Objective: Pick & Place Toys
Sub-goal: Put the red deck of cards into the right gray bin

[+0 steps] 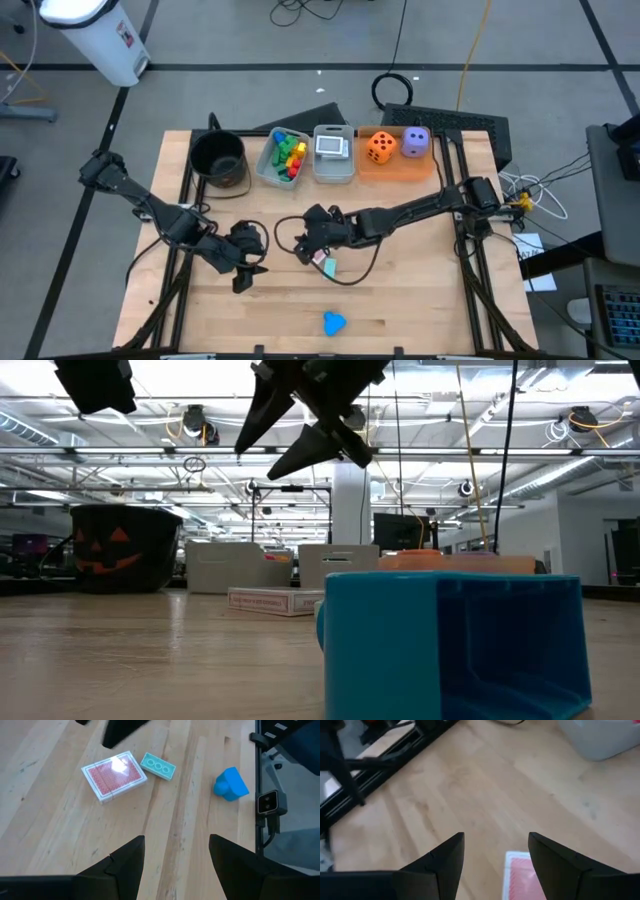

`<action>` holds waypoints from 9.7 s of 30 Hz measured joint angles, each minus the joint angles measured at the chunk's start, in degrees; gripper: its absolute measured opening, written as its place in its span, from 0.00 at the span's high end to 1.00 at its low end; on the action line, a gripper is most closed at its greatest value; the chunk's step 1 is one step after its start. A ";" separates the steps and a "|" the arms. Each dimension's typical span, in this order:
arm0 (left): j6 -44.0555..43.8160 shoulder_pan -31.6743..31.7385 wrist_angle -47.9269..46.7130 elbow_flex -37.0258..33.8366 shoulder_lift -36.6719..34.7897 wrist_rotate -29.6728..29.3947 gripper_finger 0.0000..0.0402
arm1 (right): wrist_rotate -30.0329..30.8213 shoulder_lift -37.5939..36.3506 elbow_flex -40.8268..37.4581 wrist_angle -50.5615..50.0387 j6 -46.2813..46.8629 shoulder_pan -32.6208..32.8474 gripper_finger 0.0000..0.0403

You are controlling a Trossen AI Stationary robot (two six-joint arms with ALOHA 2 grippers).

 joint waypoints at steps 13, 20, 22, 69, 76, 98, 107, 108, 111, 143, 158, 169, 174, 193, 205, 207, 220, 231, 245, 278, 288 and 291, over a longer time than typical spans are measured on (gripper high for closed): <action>0.17 0.01 0.02 0.00 0.00 1.16 0.43 | -5.99 0.02 0.00 -3.85 2.97 0.06 0.18; 0.10 0.01 0.05 0.00 0.00 1.16 0.43 | -9.03 0.02 0.00 -4.33 1.35 0.00 0.03; 0.09 0.00 0.05 0.00 0.00 1.16 0.43 | -9.06 0.02 -0.02 -4.45 0.65 0.02 0.03; 2.49 0.05 0.07 0.00 -0.02 -1.59 0.43 | -4.27 0.00 -10.03 2.51 -3.92 0.66 0.02; 5.11 2.18 1.24 0.00 -0.02 -2.05 0.43 | -4.26 -0.47 -12.01 5.00 -4.15 0.69 0.02; 22.58 20.41 26.20 0.00 13.56 12.26 0.43 | 8.26 -28.32 -14.99 -12.06 -18.45 6.50 0.02; 5.87 23.23 33.90 -0.02 17.61 12.94 0.43 | 7.84 -43.28 -36.98 6.62 -12.01 6.54 0.02; 2.84 23.53 35.43 -0.02 17.55 12.94 0.43 | 7.75 -44.79 -39.15 9.06 -11.37 6.55 0.02; -2.65 24.56 39.06 0.00 17.46 12.99 0.43 | 7.80 -49.50 -44.60 13.47 -9.92 6.56 0.02; 32.66 25.82 48.05 0.00 17.46 22.32 0.01 | 3.01 -58.49 -50.05 10.50 -7.49 6.67 0.02; 55.55 25.30 32.69 2.29 22.14 23.93 0.01 | 3.02 -58.49 -50.02 9.96 -6.41 6.67 0.02; 64.65 26.39 16.25 15.27 35.94 23.49 0.01 | 2.91 -57.96 -49.96 8.63 -5.29 6.67 0.02; 65.40 26.56 8.59 17.00 39.22 23.47 0.01 | 2.24 -57.94 -49.99 7.13 -4.50 6.67 0.02; 78.85 26.17 9.35 16.84 44.49 20.06 0.01 | 1.67 -57.94 -49.99 6.31 -2.36 7.00 0.02; 68.34 25.93 10.64 16.87 44.98 18.75 0.01 | 1.81 -57.94 -49.99 5.38 -2.47 7.41 0.02; 68.20 25.94 10.71 16.89 45.02 18.73 0.01 | 1.81 -57.94 -49.99 5.38 -2.53 7.41 0.02; 63.58 26.18 9.58 16.91 45.08 20.54 0.01 | 1.96 -57.94 -49.99 3.79 -1.99 7.41 0.02; 64.06 26.48 5.54 17.00 45.07 22.28 0.08 | 2.16 -57.94 -49.99 3.82 -1.96 7.41 0.02; 59.53 26.35 4.22 16.73 43.59 21.83 0.15 | 2.44 -57.94 -49.99 4.01 -1.51 7.41 0.02; 51.62 27.18 3.36 22.78 21.77 1.83 0.15 | -0.47 -42.66 -50.03 37.97 19.47 -1.53 0.02; 54.57 27.64 3.17 25.20 21.79 1.42 0.23 | -1.45 -34.95 -50.01 54.24 19.51 -3.26 0.02; 54.53 27.67 3.61 25.20 22.31 1.72 0.20 | -1.43 -33.62 -49.94 54.57 21.17 -3.23 0.02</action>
